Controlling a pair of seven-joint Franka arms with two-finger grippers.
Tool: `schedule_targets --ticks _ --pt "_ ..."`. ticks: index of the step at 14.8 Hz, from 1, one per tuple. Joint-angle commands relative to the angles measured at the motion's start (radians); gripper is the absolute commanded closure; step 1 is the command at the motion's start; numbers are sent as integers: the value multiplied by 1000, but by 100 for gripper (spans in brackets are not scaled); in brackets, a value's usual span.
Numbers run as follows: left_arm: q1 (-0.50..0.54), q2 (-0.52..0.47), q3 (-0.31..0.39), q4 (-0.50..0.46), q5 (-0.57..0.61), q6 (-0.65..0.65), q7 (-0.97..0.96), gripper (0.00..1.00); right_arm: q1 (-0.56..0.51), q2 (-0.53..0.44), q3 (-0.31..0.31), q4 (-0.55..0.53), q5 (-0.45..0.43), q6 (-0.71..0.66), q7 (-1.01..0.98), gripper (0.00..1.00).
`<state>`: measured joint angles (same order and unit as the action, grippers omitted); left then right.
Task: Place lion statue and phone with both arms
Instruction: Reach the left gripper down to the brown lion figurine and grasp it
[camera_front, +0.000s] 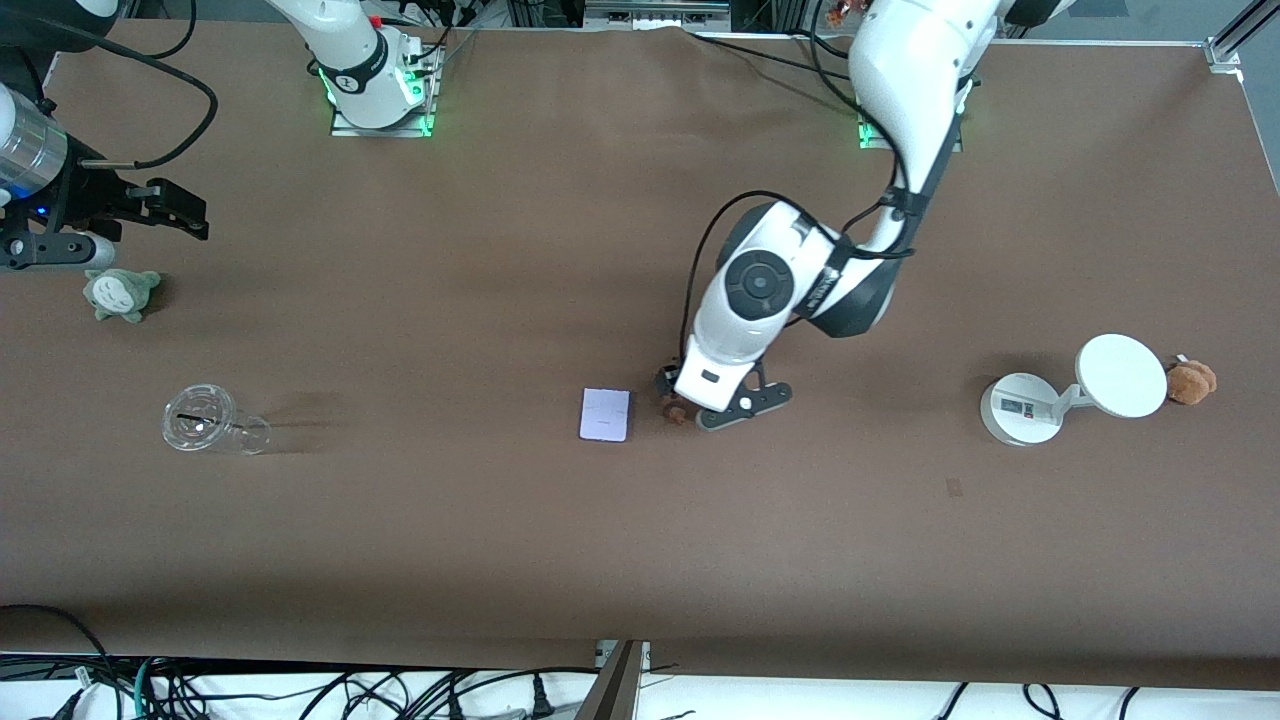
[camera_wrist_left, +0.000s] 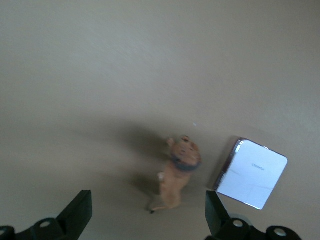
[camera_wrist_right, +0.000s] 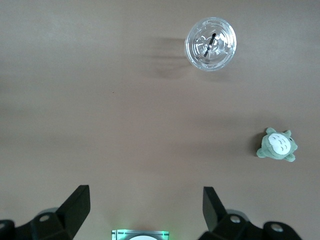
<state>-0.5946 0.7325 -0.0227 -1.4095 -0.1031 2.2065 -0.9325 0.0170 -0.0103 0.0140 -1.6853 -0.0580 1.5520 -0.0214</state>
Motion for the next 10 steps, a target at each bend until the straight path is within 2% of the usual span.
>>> schedule_targets --ticks 1,6,10 --pt "-21 41 23 61 -29 21 -2 0 1 10 0 24 10 -15 2 0" --pt "-51 74 26 78 -10 33 17 0 0 9 0 24 10 -15 5 0" --pt "-82 111 27 78 57 74 29 0 1 9 -2 24 7 -15 0 0"
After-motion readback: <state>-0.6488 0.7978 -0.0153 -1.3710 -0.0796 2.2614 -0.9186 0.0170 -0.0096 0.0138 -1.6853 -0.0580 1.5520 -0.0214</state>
